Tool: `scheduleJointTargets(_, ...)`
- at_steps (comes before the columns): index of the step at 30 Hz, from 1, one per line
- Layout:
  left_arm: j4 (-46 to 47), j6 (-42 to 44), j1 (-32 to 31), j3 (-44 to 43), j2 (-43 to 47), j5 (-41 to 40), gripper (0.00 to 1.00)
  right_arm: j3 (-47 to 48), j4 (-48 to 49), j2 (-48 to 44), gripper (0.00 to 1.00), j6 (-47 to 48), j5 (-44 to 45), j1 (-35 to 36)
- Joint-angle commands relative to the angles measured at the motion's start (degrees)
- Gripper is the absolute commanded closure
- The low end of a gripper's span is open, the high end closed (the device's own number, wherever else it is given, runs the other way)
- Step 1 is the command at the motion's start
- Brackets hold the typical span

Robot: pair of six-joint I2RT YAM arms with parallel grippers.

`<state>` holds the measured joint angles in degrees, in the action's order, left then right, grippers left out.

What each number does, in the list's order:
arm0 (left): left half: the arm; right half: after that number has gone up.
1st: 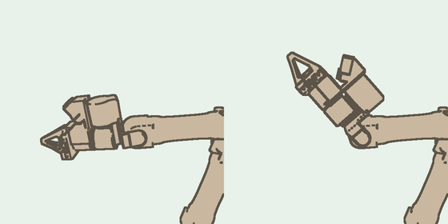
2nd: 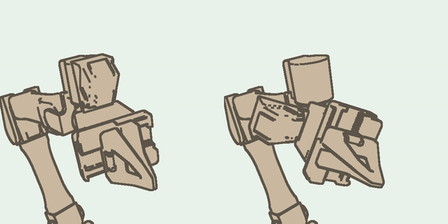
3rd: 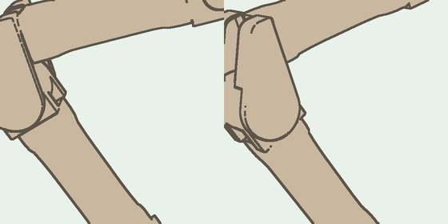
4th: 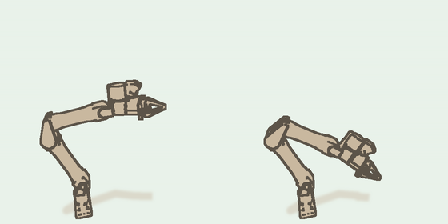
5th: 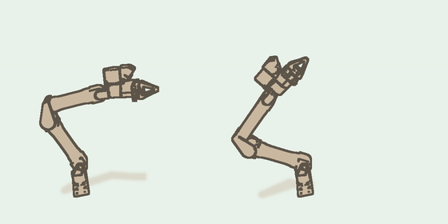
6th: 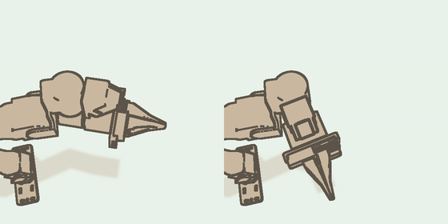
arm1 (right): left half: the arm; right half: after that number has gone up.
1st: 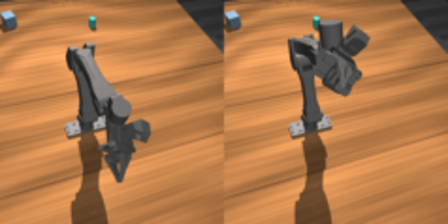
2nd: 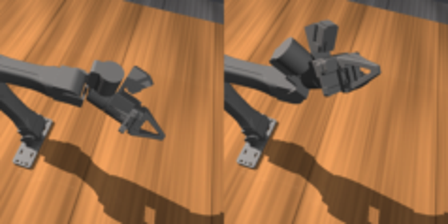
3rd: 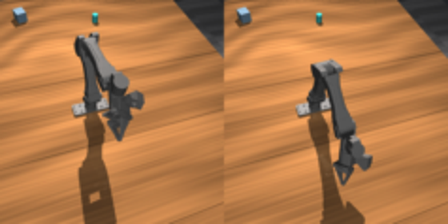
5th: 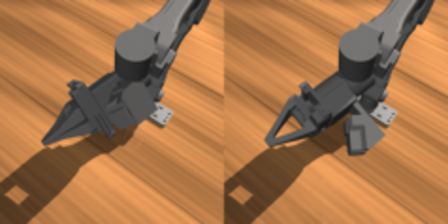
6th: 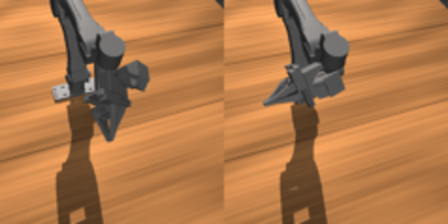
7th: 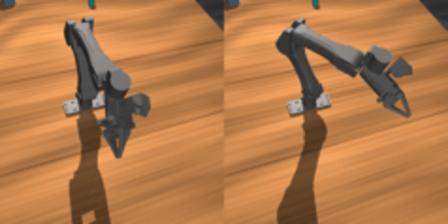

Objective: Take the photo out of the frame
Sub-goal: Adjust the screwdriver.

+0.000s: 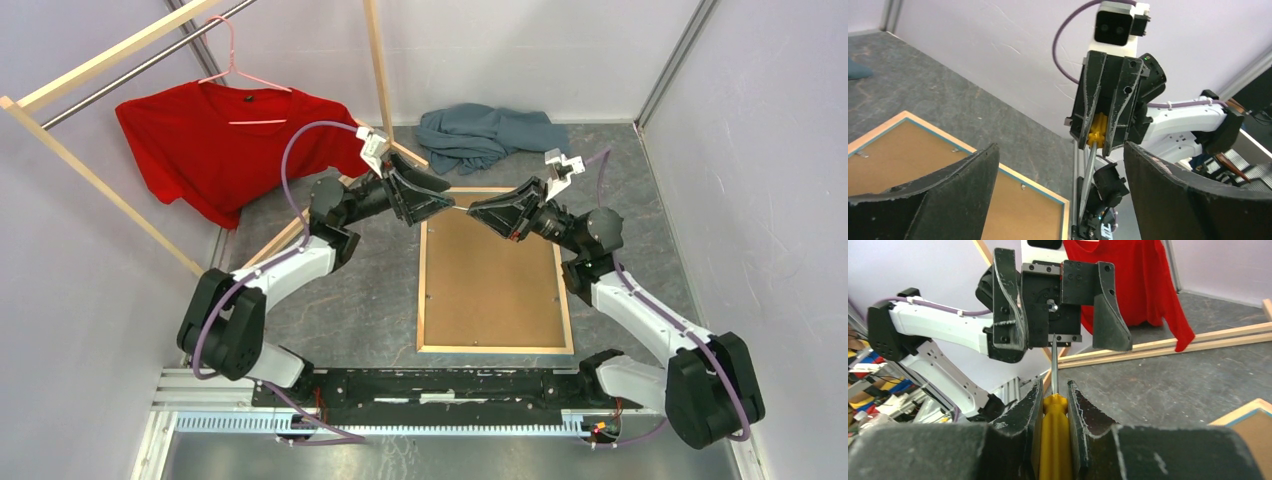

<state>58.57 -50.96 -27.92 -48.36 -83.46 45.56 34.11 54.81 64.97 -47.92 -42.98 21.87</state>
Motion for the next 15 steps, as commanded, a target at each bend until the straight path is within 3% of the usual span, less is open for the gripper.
scheduleJointTargets(1,-0.93,1.27,3.43,-2.41,2.86,0.41,0.00,3.58,-5.56,-1.65,1.00,7.26,-2.41,-2.33)
scheduleJointTargets(4,-5.21,3.39,5.99,-3.97,4.87,2.17,0.00,3.73,-8.39,-1.86,1.00,9.61,-4.62,-5.05)
scheduleJointTargets(6,-13.66,7.81,7.20,-5.92,6.11,3.72,0.00,3.28,-10.15,-1.89,1.00,11.06,-6.23,-6.88)
scheduleJointTargets(11,-43.40,31.44,7.93,-12.69,9.26,3.48,0.00,2.88,-17.80,-1.90,1.00,18.10,-9.47,-10.05)
scheduleJointTargets(15,-60.63,48.72,7.88,-14.00,13.80,-3.98,0.00,4.07,-33.36,-3.97,1.00,33.30,-6.52,-11.89)
